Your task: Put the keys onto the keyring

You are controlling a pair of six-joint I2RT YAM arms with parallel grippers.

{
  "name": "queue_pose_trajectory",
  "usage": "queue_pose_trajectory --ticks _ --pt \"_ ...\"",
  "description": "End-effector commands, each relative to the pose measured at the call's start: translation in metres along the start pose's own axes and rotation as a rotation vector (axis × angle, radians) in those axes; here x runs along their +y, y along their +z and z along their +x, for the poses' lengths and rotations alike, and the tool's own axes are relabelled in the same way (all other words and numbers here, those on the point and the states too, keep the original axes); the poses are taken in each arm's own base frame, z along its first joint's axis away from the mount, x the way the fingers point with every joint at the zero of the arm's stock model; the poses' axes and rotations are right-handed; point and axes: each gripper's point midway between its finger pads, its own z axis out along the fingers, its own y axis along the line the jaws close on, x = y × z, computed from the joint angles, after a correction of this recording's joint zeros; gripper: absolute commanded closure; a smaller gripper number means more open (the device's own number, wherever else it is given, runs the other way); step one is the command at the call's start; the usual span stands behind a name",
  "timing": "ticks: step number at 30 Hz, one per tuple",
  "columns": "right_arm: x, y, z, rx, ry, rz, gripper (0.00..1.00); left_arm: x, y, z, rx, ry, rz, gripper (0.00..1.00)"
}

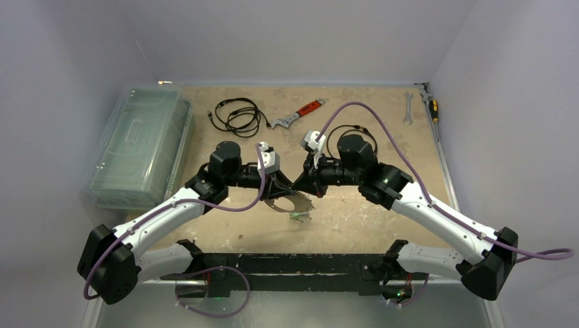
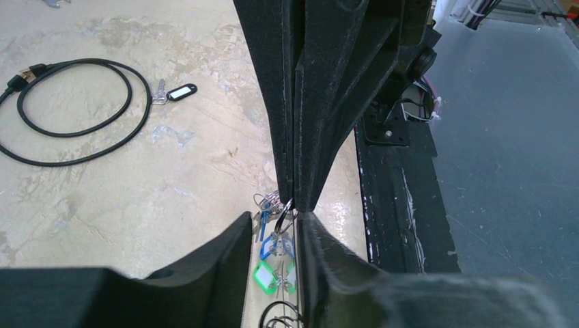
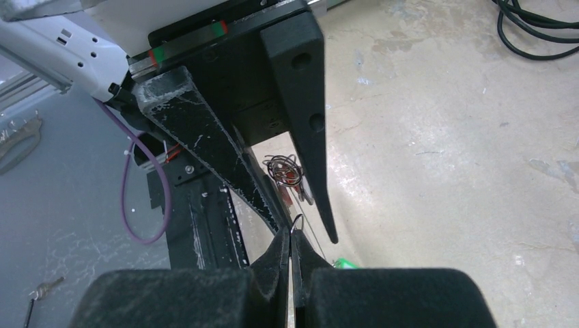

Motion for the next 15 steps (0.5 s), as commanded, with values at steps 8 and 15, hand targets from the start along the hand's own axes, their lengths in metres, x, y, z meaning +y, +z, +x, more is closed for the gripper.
queue_pose_trajectory --ticks 8,15 --pt "0.007 -0.008 -0.041 -0.117 -0.059 -0.011 1.0 -0.002 0.001 -0.004 -0.012 0.038 0.005 1.0" --pt "0.007 -0.016 -0.055 -0.202 -0.033 0.019 0.49 -0.01 -0.005 -0.029 -0.112 0.065 -0.003 1.0"
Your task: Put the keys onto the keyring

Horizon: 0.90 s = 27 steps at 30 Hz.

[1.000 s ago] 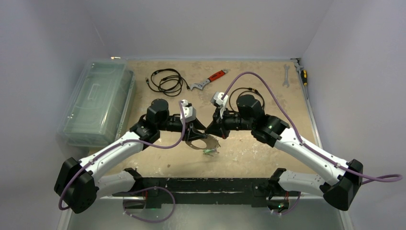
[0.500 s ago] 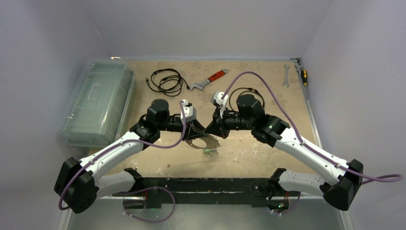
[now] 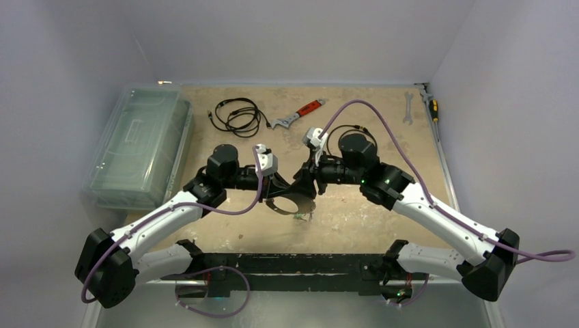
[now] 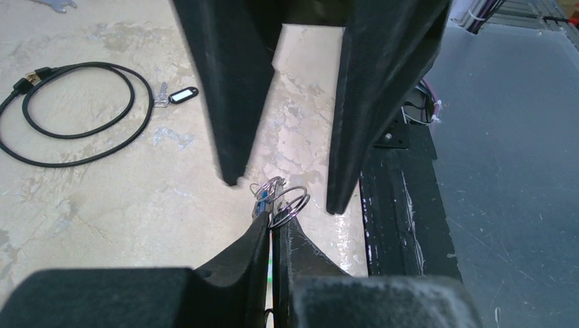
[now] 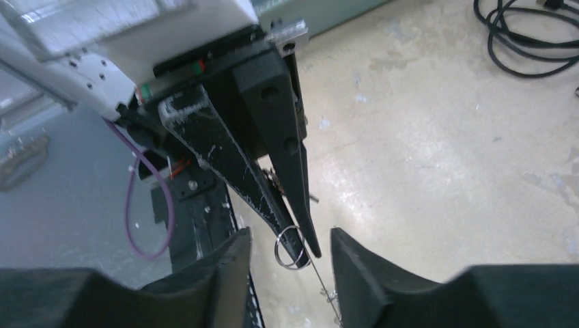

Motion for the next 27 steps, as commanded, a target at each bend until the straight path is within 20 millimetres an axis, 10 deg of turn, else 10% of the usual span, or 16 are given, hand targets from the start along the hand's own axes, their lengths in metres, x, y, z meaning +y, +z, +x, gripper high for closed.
queue_pose_trajectory --ticks 1,27 --pt "0.007 -0.017 -0.05 -0.192 -0.045 0.027 0.45 -0.009 -0.004 -0.031 -0.115 0.058 0.005 1.0" --pt "0.078 -0.051 -0.037 -0.288 -0.31 -0.346 0.65 -0.067 -0.02 -0.072 -0.301 0.027 0.263 1.0"
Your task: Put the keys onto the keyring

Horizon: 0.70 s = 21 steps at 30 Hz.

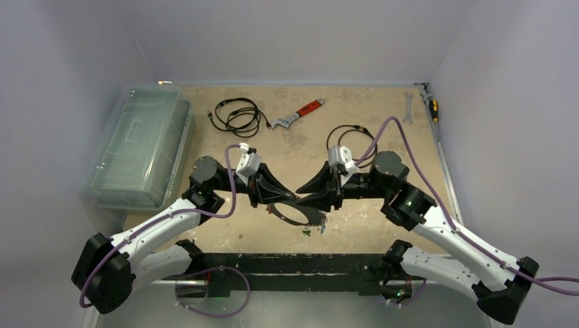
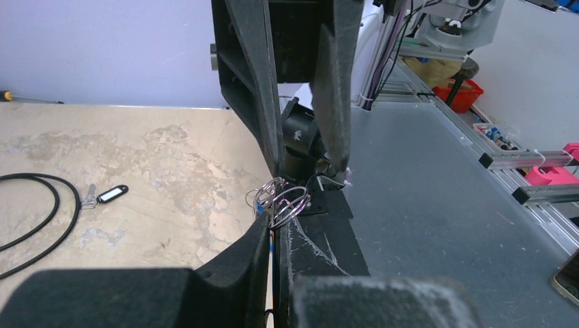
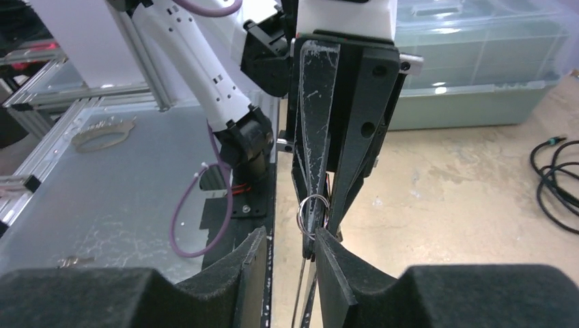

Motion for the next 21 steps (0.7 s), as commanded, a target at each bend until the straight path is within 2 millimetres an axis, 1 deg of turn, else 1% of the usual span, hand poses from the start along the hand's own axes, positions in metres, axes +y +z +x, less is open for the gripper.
queue_pose_trajectory --ticks 1,3,9,21 --pt "0.0072 0.0051 -0.0097 -0.002 -0.041 -0.075 0.66 -0.0131 -0.0005 -0.0157 -0.04 0.063 0.047 1.0" --pt "0.0065 0.0072 -0.0079 0.007 -0.038 -0.084 0.68 -0.0135 -0.0004 -0.0156 -0.04 0.06 0.048 1.0" --pt "0.0064 0.0092 -0.0122 -0.005 -0.042 -0.092 0.73 -0.0134 -0.0004 -0.0142 -0.038 0.051 0.047 1.0" --pt "0.0098 0.0129 -0.0106 0.008 -0.027 -0.133 0.74 -0.0115 -0.0001 -0.013 -0.035 0.039 0.038 1.0"
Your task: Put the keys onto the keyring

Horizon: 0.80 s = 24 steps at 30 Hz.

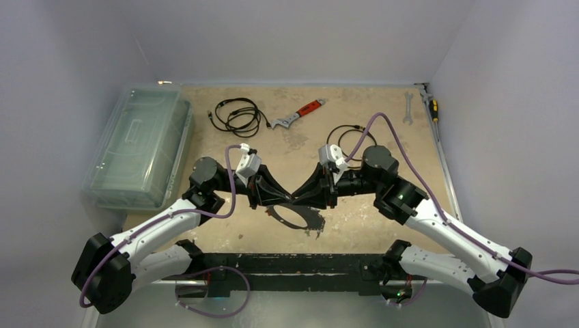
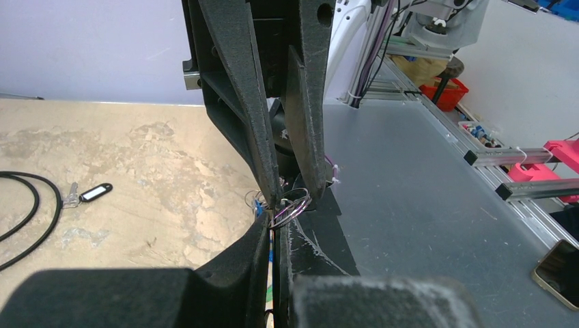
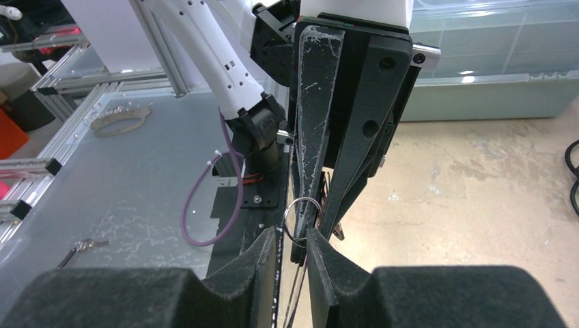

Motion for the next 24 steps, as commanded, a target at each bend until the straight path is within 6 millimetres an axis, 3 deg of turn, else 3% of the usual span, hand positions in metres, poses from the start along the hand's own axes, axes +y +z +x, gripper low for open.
queue_pose_trajectory --ticks 1,16,20,24 --pt "0.0091 0.0003 -0.0231 -0.041 -0.055 -0.053 0.74 -0.0055 0.0006 -0.015 -0.038 0.063 0.012 1.0" --pt "0.0078 0.0057 -0.018 -0.022 -0.044 -0.079 0.68 -0.0044 0.0005 -0.0124 -0.032 0.049 0.009 1.0" --pt "0.0082 0.0059 -0.0172 -0.019 -0.042 -0.084 0.73 -0.0043 0.0006 -0.0128 -0.033 0.05 0.009 1.0" --pt "0.0077 0.0066 -0.0136 -0.008 -0.028 -0.086 0.86 -0.0042 0.0006 -0.0129 -0.032 0.049 0.007 1.0"
